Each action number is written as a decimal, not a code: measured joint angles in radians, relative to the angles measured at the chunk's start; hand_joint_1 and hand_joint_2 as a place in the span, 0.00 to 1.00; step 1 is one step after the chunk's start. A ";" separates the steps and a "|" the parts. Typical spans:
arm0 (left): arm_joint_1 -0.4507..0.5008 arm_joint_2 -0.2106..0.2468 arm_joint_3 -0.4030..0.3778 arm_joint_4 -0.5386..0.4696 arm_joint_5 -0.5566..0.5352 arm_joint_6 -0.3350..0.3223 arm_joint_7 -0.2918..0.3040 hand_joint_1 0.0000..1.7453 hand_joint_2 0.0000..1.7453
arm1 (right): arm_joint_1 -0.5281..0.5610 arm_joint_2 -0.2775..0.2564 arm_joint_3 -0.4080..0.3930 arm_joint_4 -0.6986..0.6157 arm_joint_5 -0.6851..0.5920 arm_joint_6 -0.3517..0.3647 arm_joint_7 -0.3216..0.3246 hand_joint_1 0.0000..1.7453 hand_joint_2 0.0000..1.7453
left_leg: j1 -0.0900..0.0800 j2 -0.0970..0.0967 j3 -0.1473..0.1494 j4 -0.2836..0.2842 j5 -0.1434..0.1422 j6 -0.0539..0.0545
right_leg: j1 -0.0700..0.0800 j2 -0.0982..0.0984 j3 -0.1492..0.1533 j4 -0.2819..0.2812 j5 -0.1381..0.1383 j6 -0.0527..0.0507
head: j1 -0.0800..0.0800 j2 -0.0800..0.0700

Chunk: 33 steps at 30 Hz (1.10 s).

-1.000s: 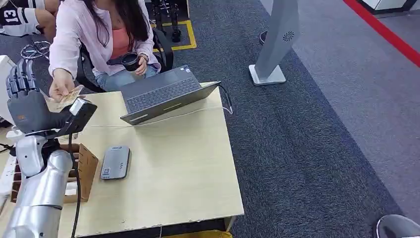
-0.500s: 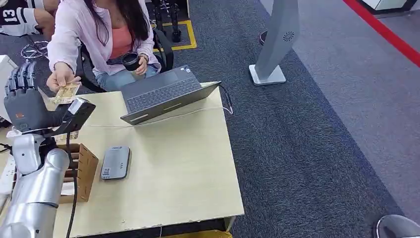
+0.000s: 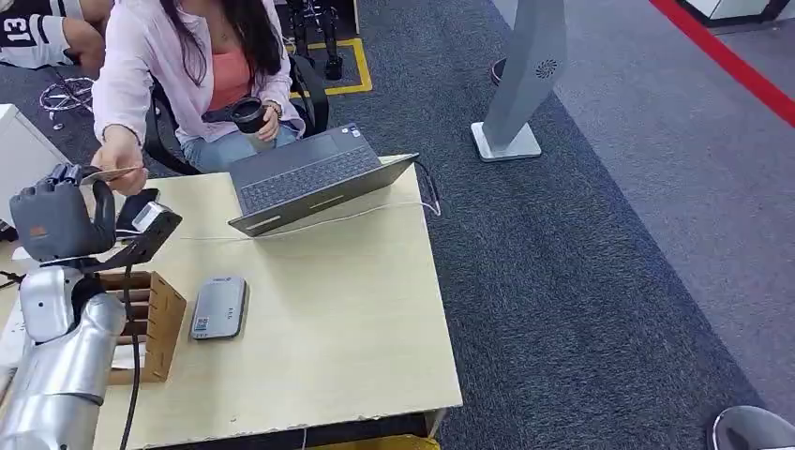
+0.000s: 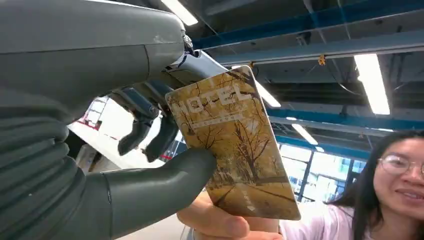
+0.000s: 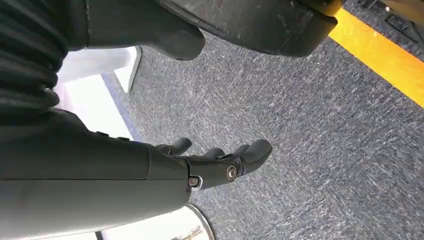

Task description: Pass the card to the sensor for recognition and then transmit it.

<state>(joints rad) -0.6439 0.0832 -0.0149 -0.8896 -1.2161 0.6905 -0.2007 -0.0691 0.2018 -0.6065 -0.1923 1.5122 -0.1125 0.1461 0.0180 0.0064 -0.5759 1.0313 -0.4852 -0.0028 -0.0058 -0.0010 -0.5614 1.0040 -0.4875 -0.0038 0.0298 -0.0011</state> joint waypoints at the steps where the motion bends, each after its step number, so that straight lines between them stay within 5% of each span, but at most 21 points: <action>1: 0.004 0.000 0.000 0.000 0.000 0.000 0.000 1.00 1.00 | 0.000 0.000 0.000 0.000 0.000 0.000 0.000 0.00 1.00 | 0.000 0.000 0.000 0.000 0.000 0.000 | 0.000 0.000 0.000 0.000 0.000 0.000 | 0.000 0.000; 23: 0.176 -0.061 0.000 -0.040 -0.056 0.001 -0.052 1.00 1.00 | 0.000 0.007 0.001 0.000 0.000 -0.003 0.006 0.00 1.00 | 0.000 0.000 0.000 0.000 0.000 0.000 | 0.000 0.000 0.000 0.000 0.000 0.000 | 0.000 0.000; 33: 0.235 -0.086 -0.001 -0.056 -0.096 0.001 -0.017 1.00 1.00 | 0.000 0.008 0.000 0.000 0.000 -0.003 0.006 0.00 1.00 | 0.000 0.000 0.000 0.000 0.000 0.000 | 0.000 0.000 0.000 0.000 0.000 0.000 | 0.000 0.000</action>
<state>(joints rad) -0.4087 -0.0027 -0.0160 -0.9461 -1.3119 0.6912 -0.2178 -0.0691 0.2102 -0.6062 -0.1923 1.5125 -0.1156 0.1522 0.0180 0.0063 -0.5760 1.0313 -0.4853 -0.0028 -0.0058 -0.0011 -0.5617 1.0039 -0.4875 -0.0037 0.0294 -0.0011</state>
